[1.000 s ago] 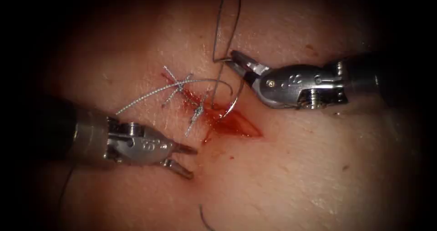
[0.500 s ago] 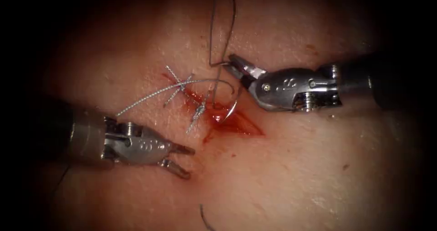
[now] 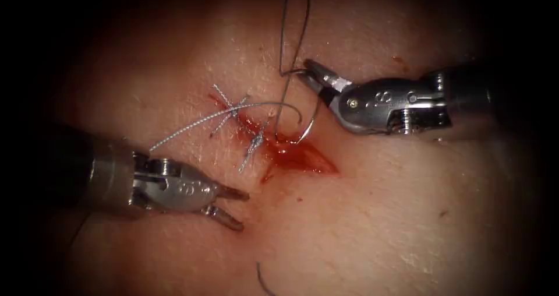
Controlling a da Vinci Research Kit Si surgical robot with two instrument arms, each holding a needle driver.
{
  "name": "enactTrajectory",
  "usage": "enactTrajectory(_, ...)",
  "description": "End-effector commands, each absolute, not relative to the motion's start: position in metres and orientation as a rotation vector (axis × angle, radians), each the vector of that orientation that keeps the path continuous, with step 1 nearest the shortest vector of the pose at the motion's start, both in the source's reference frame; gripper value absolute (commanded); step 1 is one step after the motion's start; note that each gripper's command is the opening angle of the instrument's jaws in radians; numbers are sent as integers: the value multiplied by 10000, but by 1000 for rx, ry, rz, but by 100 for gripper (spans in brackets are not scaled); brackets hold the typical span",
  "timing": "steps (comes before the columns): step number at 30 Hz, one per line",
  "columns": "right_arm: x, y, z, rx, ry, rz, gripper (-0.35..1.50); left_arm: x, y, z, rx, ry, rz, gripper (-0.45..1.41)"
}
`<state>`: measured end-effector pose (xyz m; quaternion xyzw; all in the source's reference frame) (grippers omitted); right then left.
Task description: Wound Closure
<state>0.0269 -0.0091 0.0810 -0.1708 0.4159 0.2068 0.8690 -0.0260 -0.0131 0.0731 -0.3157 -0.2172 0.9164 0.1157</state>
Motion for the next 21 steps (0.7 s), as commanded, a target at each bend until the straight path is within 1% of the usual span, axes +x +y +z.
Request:
enactTrajectory(1, 269, -89, 812, -354, 870, 436, -35, -264, -137, 736, -928, -640, 2685, 7)
enactTrajectory(8, 292, -113, 820, -358, 853, 411, -35, -267, -136, 734, -927, -641, 2682, 7)
enactTrajectory(16, 297, -104, 804, -367, 874, 442, -35, -270, -131, 726, -928, -655, 2673, 7)
enactTrajectory(21, 302, -109, 799, -365, 894, 445, -35, -278, -124, 722, -925, -654, 2665, 10)
